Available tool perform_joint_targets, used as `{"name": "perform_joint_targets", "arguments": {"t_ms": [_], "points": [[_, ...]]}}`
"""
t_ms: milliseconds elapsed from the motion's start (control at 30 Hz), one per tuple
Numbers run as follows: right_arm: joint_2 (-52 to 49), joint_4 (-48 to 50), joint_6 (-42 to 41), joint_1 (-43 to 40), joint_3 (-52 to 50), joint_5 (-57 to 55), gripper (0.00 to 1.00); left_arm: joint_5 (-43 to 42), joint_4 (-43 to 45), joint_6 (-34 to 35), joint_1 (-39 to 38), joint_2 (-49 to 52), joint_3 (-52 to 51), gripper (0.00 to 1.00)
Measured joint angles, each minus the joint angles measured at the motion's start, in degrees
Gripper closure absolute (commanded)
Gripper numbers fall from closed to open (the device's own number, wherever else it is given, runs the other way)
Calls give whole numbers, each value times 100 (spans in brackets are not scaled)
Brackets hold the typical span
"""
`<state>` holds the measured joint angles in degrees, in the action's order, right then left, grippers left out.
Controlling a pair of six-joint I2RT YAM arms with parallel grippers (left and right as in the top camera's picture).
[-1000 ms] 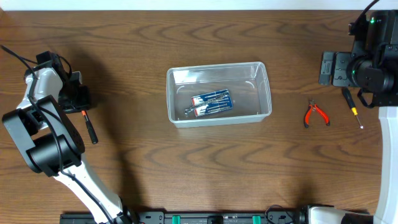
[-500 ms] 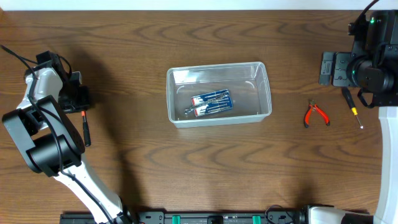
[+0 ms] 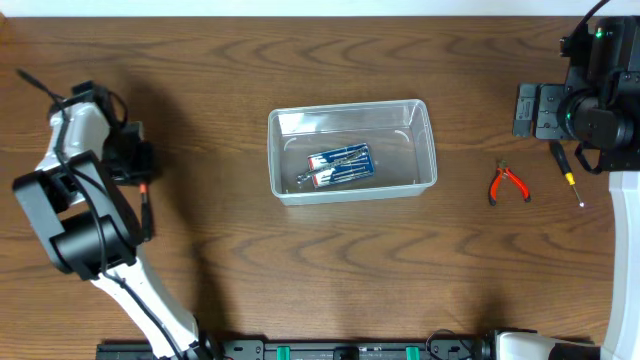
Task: Pack container
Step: 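Carry the hammer into the container and release it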
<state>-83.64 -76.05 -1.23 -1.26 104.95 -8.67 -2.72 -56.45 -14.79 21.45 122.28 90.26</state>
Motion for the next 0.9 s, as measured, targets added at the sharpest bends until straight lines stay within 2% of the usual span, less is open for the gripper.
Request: {"name": "perform_joint_targets", "arguments": {"t_ms": [100,233,333,433,633,900], "points": [[0,-9,0,0,0,0,1,-197,-114,-2,-446,-483,249,94],[0,13,0,0,0,0,1,-334,50,-157,-1305,-1670,723,94],[0,136,-11,0,0,0,1,-385,210,-629,-2304,-2568,973,94],[0,247,-68,-2,0,-2,1,-505,219,-1132,-3239,-2944,1064,94],[0,240,-181,-258,0,-17,1,-581,282,-1954,-4413,-2277,1023,94],[0,168,-535,-1432,0,4,1,-590,745,-2302,-4863,-966,942,94]]}}
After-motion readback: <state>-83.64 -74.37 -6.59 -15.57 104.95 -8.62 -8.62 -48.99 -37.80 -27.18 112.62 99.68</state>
